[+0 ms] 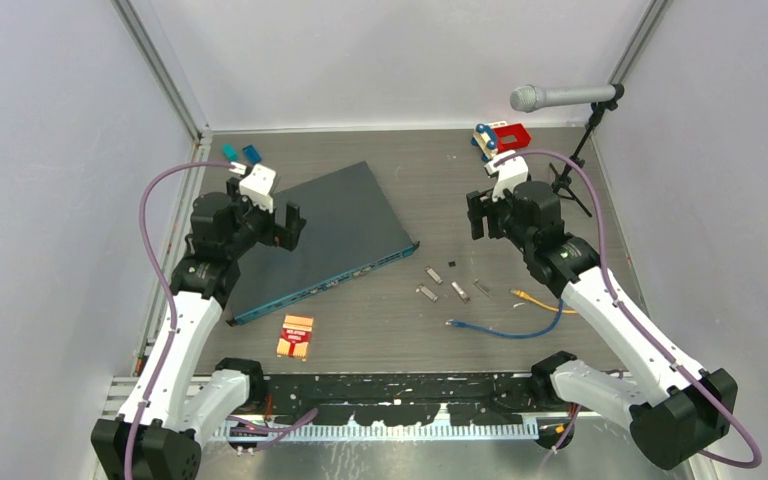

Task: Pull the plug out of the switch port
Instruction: Reset both arms

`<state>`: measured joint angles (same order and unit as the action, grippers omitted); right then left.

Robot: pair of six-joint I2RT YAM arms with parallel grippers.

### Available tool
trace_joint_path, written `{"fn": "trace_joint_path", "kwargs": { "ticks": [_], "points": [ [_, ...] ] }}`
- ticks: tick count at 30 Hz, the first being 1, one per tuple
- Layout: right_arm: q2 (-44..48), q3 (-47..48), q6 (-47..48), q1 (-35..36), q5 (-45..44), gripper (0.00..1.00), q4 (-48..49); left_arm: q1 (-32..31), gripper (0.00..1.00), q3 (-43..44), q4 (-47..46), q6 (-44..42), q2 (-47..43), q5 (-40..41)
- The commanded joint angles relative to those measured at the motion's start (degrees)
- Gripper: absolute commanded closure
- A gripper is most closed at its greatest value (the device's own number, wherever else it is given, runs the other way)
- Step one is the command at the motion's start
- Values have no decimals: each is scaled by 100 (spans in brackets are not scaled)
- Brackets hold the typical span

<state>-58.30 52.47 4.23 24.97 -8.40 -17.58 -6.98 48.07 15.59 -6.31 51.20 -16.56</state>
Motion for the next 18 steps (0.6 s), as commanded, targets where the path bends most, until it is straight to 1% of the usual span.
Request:
{"fn": "trace_joint_path", "kwargs": {
  "ticks": [1, 9, 18],
  "points": [
    [111, -8, 23, -41, -3, 23, 258, 54, 0, 84, 29, -52, -59, -111],
    [43, -26, 8, -59, 69, 23, 264, 83, 0, 56, 74, -100, -101, -12],
    [97, -36, 8, -89, 157, 23, 255, 134, 0, -39, -5, -107, -125, -84]
  ]
}}
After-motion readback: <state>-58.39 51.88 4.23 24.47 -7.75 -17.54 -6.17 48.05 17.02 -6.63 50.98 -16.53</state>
